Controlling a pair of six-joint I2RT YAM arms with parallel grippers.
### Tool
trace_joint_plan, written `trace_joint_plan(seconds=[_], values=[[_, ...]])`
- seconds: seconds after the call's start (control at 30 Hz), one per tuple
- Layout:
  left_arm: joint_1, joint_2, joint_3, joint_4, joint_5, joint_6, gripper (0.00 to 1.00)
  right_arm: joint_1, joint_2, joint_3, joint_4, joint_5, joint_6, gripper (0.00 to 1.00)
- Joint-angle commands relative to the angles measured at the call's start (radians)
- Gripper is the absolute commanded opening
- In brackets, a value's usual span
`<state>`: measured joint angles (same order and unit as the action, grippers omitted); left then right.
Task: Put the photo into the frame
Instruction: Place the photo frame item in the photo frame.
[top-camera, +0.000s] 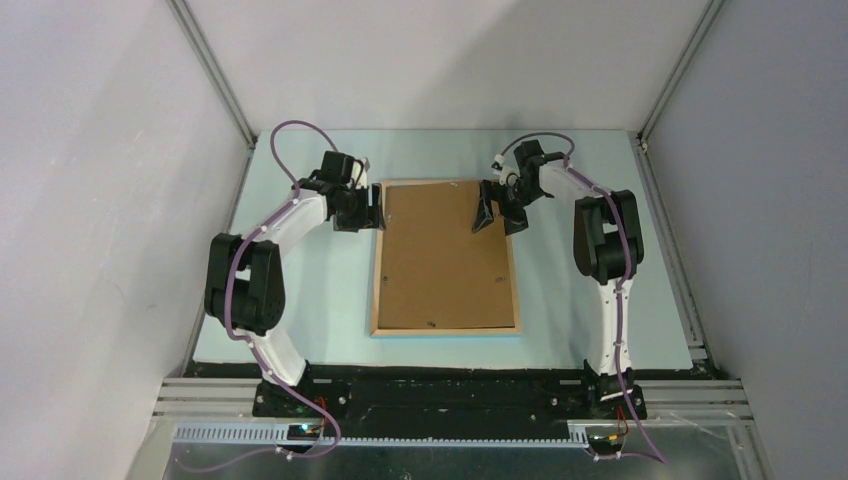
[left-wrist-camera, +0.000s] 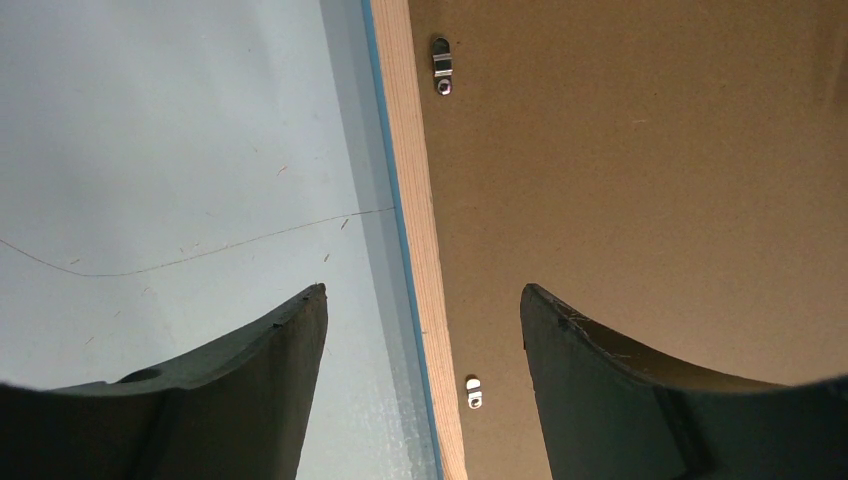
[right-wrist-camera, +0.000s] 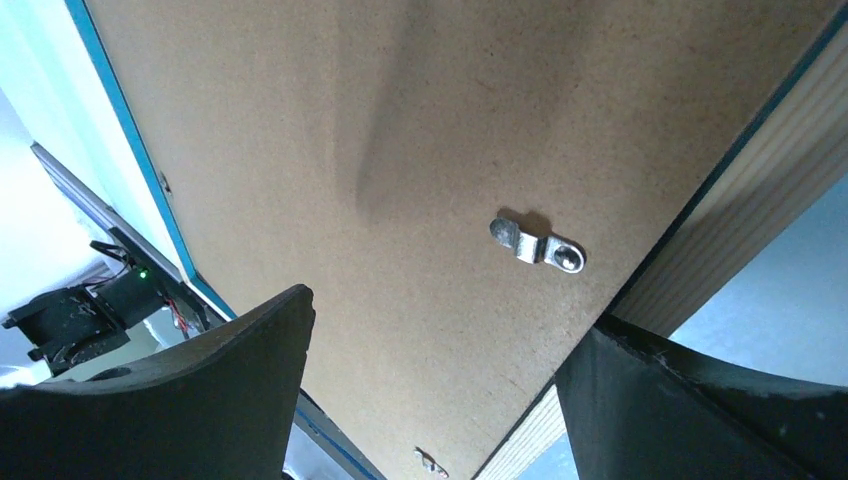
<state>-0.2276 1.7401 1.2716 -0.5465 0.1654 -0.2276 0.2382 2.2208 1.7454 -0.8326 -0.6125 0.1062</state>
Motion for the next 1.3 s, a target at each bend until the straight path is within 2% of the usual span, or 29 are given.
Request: trace_joint_plan(seconds=[0.0,0.47,0.87,1.03,1.27], values=[[0.007,-0.037,0.001,0.023,0.019,0.004,0.75,-0.001,-0.058,0.033,-0.037,0.062,-0.04,0.88],[0.007,-0.043,-0.001,0.023,0.024,0.002,0.77,-0.022,-0.126,0.001,-0.046,0.12,-0.08,0.88],[0.008,-0.044,0.001,0.022,0.016,-0.002,0.79,-0.037,-0.234,-0.134,0.05,0.201,-0.103,0.88],[0.008,-0.04,-0.002,0.023,0.016,-0.009,0.83,-0.032,-0.27,-0.204,0.107,0.228,-0.103,0.88],[0.008,-0.009,0.004,0.023,0.036,-0.021,0.85,-0.034,-0.275,-0.289,0.193,0.233,-0.102,0.78]])
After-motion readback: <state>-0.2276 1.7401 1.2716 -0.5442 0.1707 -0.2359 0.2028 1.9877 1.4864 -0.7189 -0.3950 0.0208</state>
